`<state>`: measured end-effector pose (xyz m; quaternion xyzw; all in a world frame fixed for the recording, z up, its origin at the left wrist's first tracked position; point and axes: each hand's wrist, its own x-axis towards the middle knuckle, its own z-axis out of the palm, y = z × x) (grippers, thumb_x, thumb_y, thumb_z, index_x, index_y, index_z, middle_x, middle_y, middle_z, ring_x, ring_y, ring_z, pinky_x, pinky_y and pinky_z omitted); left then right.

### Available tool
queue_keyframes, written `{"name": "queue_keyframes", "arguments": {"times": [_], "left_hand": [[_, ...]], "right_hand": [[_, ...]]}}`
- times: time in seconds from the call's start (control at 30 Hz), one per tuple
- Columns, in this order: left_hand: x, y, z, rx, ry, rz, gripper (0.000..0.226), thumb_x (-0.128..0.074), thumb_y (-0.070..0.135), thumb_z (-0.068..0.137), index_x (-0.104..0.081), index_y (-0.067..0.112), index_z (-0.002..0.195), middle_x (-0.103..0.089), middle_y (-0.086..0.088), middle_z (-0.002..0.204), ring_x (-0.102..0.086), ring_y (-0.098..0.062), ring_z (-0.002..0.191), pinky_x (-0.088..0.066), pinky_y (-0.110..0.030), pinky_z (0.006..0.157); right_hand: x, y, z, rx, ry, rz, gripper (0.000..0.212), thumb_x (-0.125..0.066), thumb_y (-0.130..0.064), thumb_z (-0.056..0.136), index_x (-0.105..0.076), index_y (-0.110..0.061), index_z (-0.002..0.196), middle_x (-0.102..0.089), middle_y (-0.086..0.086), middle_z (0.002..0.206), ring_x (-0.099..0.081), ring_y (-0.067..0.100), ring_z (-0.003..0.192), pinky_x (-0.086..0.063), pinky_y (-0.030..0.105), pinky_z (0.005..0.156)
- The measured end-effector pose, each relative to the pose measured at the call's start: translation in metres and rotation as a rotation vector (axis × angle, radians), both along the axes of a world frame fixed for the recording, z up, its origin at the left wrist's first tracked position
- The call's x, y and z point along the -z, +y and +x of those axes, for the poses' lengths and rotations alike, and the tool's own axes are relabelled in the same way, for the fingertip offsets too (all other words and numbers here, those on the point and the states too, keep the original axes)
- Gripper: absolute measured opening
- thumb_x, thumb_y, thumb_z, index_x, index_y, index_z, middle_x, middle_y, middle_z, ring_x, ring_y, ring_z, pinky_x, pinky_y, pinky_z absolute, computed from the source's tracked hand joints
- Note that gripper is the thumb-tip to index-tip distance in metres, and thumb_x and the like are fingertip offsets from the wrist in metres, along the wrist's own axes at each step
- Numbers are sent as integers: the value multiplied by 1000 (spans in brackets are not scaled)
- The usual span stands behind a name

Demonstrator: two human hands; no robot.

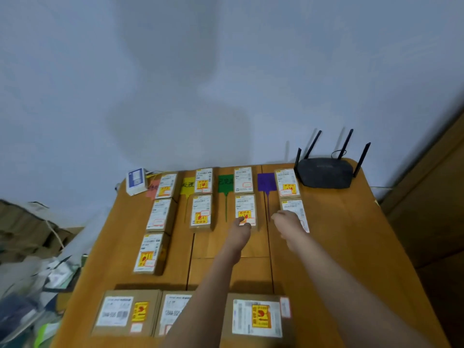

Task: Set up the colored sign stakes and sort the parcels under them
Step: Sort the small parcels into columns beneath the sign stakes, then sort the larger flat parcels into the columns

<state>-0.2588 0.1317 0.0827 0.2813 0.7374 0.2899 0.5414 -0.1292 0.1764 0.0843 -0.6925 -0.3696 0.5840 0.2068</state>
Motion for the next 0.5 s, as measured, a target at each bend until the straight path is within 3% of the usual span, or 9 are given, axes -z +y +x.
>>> {"name": "queue_keyframes", "arguments": {"times": [0.1,0.17,0.27,0.3,0.4,0.5], "left_hand": [[-9,-32,-30,-32,4,1,48,-44,23,99,-38,19,146,-51,-8,130,-49,-23,110,-41,-38,94],[-12,-51,-54,-53,16,-18,47,-44,23,99,-40,19,145,-55,-9,123,-51,-22,104,-44,-38,91],[-10,-78,-96,-93,18,-38,45,-44,23,99,-43,19,144,-56,-3,92,-51,-16,80,-44,-33,72],[-8,-87,-111,-99,15,-41,45,-44,23,99,-43,19,144,-55,-3,92,-51,-17,81,-44,-34,75],[0,-109,-162,-107,-36,-54,46,-43,24,99,-40,17,145,-56,-9,116,-52,-26,106,-42,-38,91],[16,-132,-222,-105,-79,-69,46,-43,25,99,-41,16,144,-52,-12,133,-50,-30,116,-43,-41,93]], "right_hand": [[-14,-33,-33,-7,56,-20,36,-47,-15,98,-52,-7,134,-59,8,115,-54,24,108,-46,38,99],[-17,-51,-59,-20,80,-38,38,-47,-18,100,-50,-9,137,-58,9,125,-55,24,112,-47,37,97],[-11,-74,-101,-52,102,-80,44,-46,-21,99,-43,-12,143,-55,9,130,-56,26,113,-49,38,96],[-9,-82,-116,-64,110,-95,46,-46,-21,99,-41,-13,144,-54,9,131,-56,25,111,-49,38,94],[-4,-99,-164,-86,114,-112,45,-49,-25,99,-42,-11,142,-54,11,131,-57,26,107,-50,41,92],[4,-113,-216,-76,86,-111,43,-48,-26,97,-46,-8,137,-58,13,122,-60,26,100,-52,42,87]]}}
